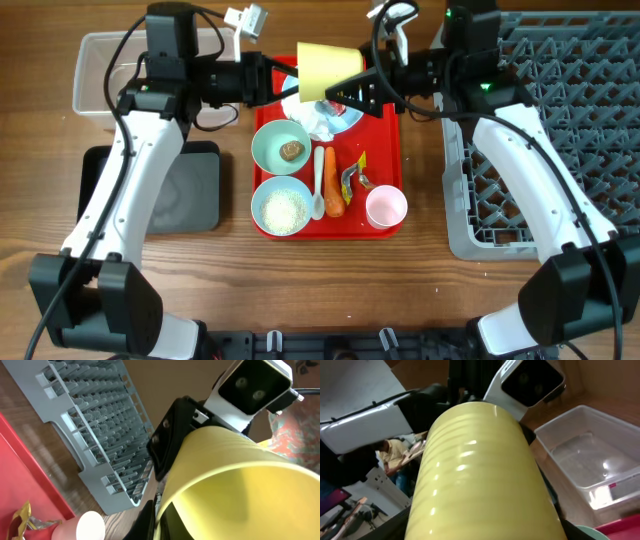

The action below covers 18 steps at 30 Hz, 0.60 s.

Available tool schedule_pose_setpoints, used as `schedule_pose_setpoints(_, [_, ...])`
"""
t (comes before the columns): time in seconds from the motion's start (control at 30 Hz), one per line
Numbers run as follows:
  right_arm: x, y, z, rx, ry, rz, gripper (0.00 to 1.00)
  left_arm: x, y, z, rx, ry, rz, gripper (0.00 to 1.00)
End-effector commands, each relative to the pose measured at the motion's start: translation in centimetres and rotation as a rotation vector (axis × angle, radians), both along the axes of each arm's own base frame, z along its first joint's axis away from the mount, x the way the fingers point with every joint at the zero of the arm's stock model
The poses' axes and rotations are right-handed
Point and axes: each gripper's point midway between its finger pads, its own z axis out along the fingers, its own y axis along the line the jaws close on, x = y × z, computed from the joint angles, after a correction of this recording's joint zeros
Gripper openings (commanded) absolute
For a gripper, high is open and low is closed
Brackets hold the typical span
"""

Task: Sort waste into correct bins and load items into the dishwasher rack
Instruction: 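Grasp the yellow cup with the right gripper and release the left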

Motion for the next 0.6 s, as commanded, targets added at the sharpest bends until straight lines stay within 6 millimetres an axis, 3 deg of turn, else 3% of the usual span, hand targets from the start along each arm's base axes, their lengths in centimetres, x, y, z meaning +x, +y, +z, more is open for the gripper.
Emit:
schedule_pose_setpoints(0.0, [0.50, -0.63, 2.32, 0.033, -0.044, -0.011, 0.69, 0.14, -0.23, -1.22, 0.023, 0.013, 0.008, 0.04])
schedule_pose_setpoints(0.23, [0.43, -0.61, 2.71, 0.043, -0.078, -0.002, 0.78, 0.14, -0.23, -1.22, 0.023, 0.014, 0.008, 0.04])
schedule_pose_setpoints(0.57, [-0.06, -0.86, 2.68, 0.049, -0.075, 0.029, 0.77, 0.07, -0.22, -1.32, 0.024, 0.023, 0.008, 0.04])
